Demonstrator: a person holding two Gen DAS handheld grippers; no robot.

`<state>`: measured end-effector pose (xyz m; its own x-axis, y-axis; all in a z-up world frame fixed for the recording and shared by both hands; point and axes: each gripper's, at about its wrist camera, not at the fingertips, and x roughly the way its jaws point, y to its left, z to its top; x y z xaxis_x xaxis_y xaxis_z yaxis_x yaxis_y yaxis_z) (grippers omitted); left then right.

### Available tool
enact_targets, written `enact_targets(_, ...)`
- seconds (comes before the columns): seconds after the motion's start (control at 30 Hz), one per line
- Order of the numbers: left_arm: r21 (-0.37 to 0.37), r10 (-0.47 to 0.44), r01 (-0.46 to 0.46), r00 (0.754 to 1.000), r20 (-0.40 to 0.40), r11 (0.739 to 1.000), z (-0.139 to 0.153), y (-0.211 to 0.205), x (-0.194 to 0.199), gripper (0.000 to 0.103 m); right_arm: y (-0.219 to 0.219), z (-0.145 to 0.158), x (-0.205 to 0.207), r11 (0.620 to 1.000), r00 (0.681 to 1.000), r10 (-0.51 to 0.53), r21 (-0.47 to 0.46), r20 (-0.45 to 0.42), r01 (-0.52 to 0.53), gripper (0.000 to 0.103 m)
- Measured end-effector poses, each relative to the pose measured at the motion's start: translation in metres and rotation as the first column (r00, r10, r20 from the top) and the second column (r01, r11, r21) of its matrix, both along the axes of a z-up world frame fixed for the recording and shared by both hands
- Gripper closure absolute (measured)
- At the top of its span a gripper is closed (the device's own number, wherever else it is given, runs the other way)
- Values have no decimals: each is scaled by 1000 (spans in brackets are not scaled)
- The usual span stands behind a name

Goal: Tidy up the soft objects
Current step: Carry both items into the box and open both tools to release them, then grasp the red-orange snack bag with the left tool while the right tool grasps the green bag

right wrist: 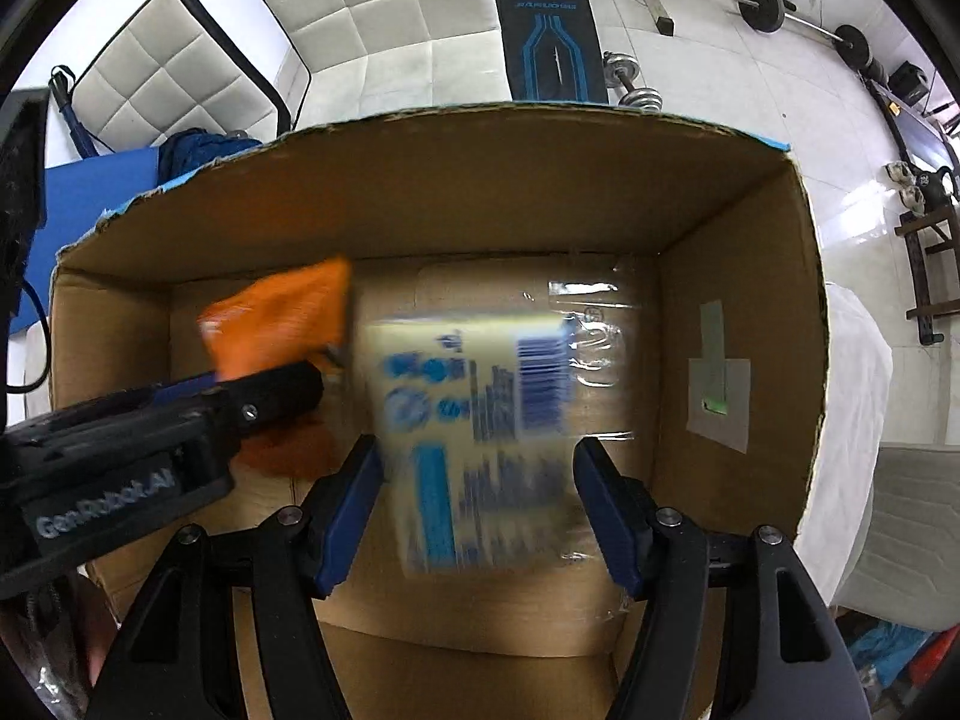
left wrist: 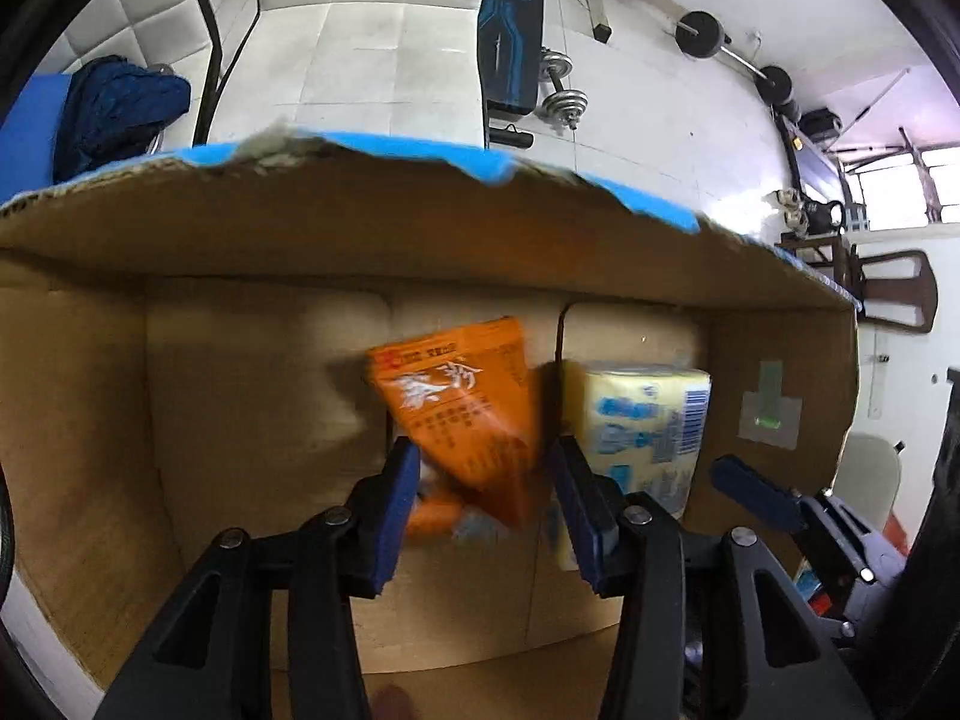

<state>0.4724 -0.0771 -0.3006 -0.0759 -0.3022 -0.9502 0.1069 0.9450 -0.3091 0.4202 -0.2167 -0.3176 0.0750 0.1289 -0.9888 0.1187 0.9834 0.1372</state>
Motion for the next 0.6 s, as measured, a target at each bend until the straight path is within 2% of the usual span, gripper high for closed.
enact_targets(0.07,17,-12,12,1000,19,1000,2,0,-3,53,1,1,-1,1000,1000,3,-3,3,-3,25)
enact_targets(0.2,41,-12,10,999,52,999,12,8,-13,52,3,4,-6,1000,1000,10,-6,-1,-10,24)
enact_targets(0.27,43,-11,8,998,69,999,19,14,-20,45,4,7,-11,1000,1000,6,-7,0,-6,24)
enact_targets(0.4,52,-20,15,994,107,999,37,25,-37,37,8,20,-28,1000,1000,1,-6,21,-1,8)
enact_targets(0.47,69,-24,16,992,125,998,43,29,-43,25,9,26,-35,1000,999,0,-8,37,1,7)
enact_targets(0.53,62,-21,12,988,151,998,53,35,-52,19,10,34,-46,1000,998,-14,-6,60,15,0)
enact_targets(0.6,45,-11,4,986,166,999,61,42,-59,13,12,42,-56,1000,996,-20,-16,92,21,0)
